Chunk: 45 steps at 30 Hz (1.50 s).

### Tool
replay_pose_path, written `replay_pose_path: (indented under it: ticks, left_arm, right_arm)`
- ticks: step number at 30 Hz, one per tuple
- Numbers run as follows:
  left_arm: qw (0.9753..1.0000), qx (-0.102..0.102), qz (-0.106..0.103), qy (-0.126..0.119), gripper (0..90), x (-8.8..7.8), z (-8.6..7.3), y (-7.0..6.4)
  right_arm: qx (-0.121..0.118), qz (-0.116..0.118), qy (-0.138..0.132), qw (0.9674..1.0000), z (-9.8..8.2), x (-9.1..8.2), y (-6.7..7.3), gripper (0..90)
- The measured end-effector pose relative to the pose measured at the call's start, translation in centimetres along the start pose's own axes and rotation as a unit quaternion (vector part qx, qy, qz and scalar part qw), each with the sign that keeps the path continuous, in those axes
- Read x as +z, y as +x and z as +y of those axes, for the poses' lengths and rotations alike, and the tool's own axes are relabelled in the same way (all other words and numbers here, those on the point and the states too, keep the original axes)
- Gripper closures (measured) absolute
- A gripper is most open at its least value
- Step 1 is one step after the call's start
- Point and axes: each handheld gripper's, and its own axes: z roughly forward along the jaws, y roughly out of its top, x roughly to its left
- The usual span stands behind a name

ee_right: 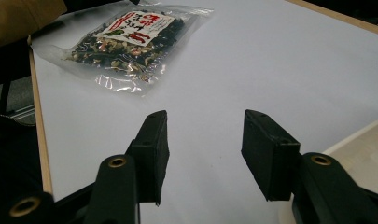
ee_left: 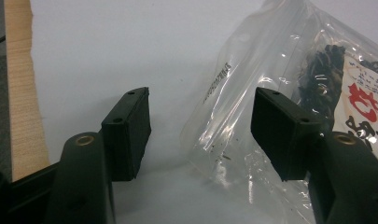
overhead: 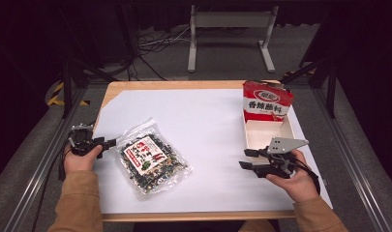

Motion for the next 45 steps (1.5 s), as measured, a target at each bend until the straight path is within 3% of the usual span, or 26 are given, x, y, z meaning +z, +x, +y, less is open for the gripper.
replay_pose_path:
  ticks: [6,12,15,23,29,34,40,45]
  left_arm:
    - [0.9999,-0.005,-0.011,0.002,42.3,0.0,-0.1,0.0]
    - [0.9996,-0.011,-0.023,0.007,52.0,0.0,-0.1,-0.2]
    - [0.9999,0.002,-0.004,0.01,59.8,0.0,-0.2,-0.3]
    - [1.0,-0.001,0.0,0.005,67.5,0.0,-0.4,-0.1]
    - [0.9997,0.012,0.021,0.01,78.8,0.0,-0.4,-0.3]
    - [0.9996,0.016,0.018,0.014,86.5,-0.1,-0.4,-0.2]
    - [0.9992,0.032,0.021,-0.006,90.0,-0.8,-0.2,-0.4]
    - [0.9992,0.027,0.01,-0.028,90.0,-1.6,-0.1,-0.6]
  right_arm:
    - [0.002,0.002,-0.001,1.0,0.0,0.1,0.0,48.9]
    - [0.003,0.003,-0.001,1.0,0.0,0.1,0.0,48.4]
    - [0.005,0.004,-0.002,1.0,0.0,0.1,0.0,47.9]
    - [0.002,0.006,0.0,1.0,0.0,0.2,0.1,47.3]
    - [0.002,0.007,0.0,1.0,0.0,0.3,0.2,47.3]
    - [0.003,0.008,0.0,1.0,-0.1,0.2,0.1,47.3]
    - [0.004,0.01,0.002,0.9999,-0.1,0.4,0.1,47.3]
    - [0.006,0.01,-0.002,0.9999,0.0,0.4,0.1,47.3]
